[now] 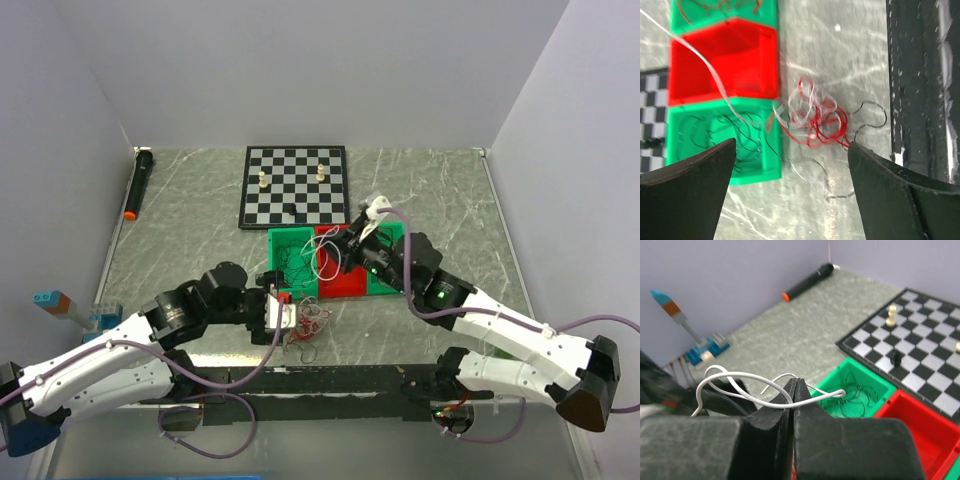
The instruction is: Untangle the cables
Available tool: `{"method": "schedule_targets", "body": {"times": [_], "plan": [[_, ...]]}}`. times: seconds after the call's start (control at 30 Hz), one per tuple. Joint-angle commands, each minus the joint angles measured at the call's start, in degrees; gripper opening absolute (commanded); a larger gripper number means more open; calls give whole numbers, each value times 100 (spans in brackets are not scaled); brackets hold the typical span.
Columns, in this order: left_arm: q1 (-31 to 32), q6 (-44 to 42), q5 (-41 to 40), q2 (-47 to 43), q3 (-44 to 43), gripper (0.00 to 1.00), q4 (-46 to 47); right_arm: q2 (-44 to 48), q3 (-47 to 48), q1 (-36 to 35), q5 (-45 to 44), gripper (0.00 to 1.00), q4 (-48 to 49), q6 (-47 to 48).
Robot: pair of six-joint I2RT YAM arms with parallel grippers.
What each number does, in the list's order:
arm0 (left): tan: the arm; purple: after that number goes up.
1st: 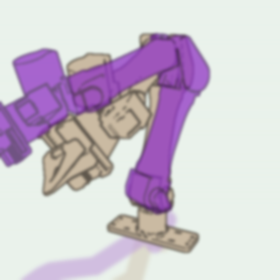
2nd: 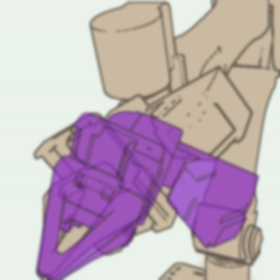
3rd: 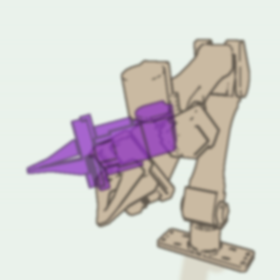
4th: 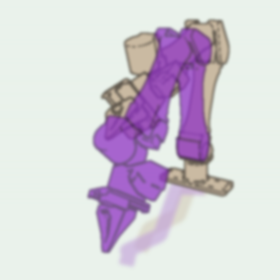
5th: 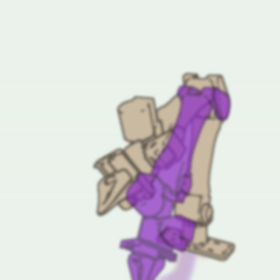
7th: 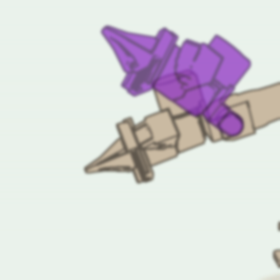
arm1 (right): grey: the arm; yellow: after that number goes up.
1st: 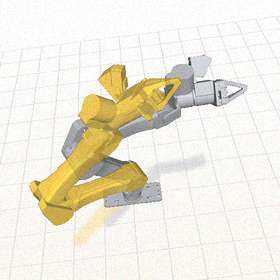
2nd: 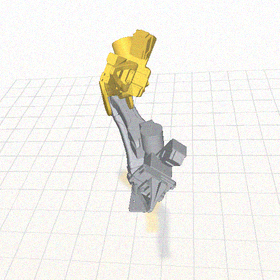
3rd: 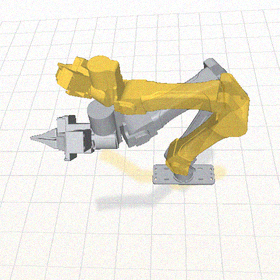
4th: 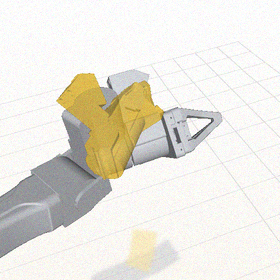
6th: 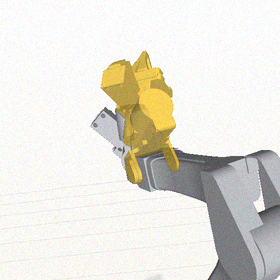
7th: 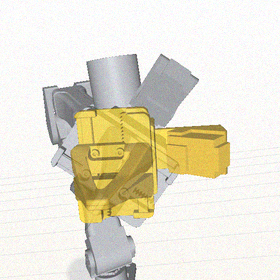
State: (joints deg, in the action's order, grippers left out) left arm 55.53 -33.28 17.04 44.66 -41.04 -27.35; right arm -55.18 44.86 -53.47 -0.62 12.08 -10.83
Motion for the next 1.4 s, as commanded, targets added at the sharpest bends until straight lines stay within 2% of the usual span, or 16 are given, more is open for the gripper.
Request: {"method": "schedule_targets", "body": {"times": [0.0,0.2,0.37,0.5,0.57,0.67,0.83,0.9,1.03,1.17,1.37], "plan": [[-24,207,-218,-81,429,97,731,288,532,21,203,0,-170,-15],[-86,497,-262,7,834,97,1328,525,831,21,501,0,-285,-138],[-243,998,-552,595,808,99,1935,640,1016,21,783,0,-285,-244],[-691,1376,235,1043,615,99,1892,745,1095,21,862,0,-294,-270],[-736,1211,667,1114,614,99,1769,780,1130,21,897,0,-293,-279],[-745,886,1064,1080,719,94,1672,842,1218,21,740,0,-390,-166],[-745,16,1250,1001,738,81,1085,693,1542,39,-322,0,-934,335],[-745,-274,1180,913,676,78,751,448,1622,170,-709,0,-1127,493],[-745,-504,1083,720,597,80,284,61,1587,828,-852,0,-1549,355],[-745,-417,793,412,763,82,388,-256,1447,1540,-650,0,-1831,81],[-745,-460,705,-81,878,84,661,-924,1473,1612,-632,0,-2139,-94]]}}
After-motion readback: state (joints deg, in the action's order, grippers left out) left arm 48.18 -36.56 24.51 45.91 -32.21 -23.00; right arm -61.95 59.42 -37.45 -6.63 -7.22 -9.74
